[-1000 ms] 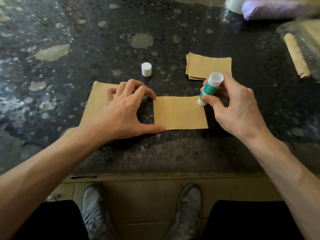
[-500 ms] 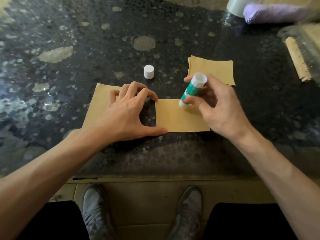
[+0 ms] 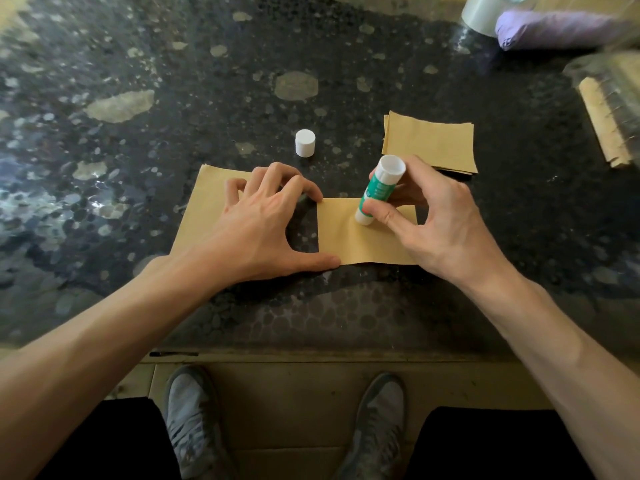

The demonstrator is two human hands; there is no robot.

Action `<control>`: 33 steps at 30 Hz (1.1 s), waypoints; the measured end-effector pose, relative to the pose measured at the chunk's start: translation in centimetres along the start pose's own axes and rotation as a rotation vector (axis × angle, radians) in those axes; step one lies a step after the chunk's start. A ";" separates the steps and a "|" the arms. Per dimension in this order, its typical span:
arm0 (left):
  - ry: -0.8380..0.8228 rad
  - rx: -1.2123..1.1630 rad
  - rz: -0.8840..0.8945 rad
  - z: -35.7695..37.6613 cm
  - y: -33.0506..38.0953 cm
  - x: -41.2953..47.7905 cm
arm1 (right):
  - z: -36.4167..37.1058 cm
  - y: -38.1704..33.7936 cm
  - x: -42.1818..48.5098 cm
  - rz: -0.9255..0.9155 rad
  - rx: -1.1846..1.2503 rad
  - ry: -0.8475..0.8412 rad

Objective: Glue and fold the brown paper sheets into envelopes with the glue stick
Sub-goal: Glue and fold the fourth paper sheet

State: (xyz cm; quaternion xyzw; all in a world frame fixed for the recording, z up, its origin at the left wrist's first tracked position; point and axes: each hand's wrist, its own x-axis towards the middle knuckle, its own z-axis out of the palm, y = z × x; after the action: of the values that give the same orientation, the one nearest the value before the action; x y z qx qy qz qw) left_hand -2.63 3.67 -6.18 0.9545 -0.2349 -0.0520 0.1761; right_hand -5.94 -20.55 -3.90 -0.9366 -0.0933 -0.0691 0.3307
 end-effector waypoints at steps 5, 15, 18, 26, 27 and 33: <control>-0.001 -0.004 0.000 0.0 0.0 0.0 | -0.3 0.1 -0.4 0.004 0.010 -0.013; -0.013 -0.004 0.001 -0.2 0.1 0.0 | -1.5 0.0 -1.2 -0.007 0.044 -0.123; -0.009 -0.010 0.001 -0.2 0.2 0.0 | -1.6 -0.2 -1.6 -0.010 0.017 -0.129; -0.016 -0.007 0.002 -0.3 0.1 0.0 | -1.6 -0.2 -2.4 -0.036 -0.027 -0.076; -0.019 -0.009 0.003 -0.3 0.1 0.0 | -1.5 -0.2 -2.4 -0.039 -0.028 -0.066; -0.025 -0.002 0.001 -0.2 0.1 0.0 | -1.2 0.1 -2.4 -0.032 -0.030 -0.009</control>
State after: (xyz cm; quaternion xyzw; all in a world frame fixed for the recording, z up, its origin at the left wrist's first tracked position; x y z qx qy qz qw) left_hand -2.61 3.63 -5.94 0.9535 -0.2375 -0.0642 0.1740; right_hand -8.35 -21.64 -3.51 -0.9401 -0.1089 -0.0716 0.3150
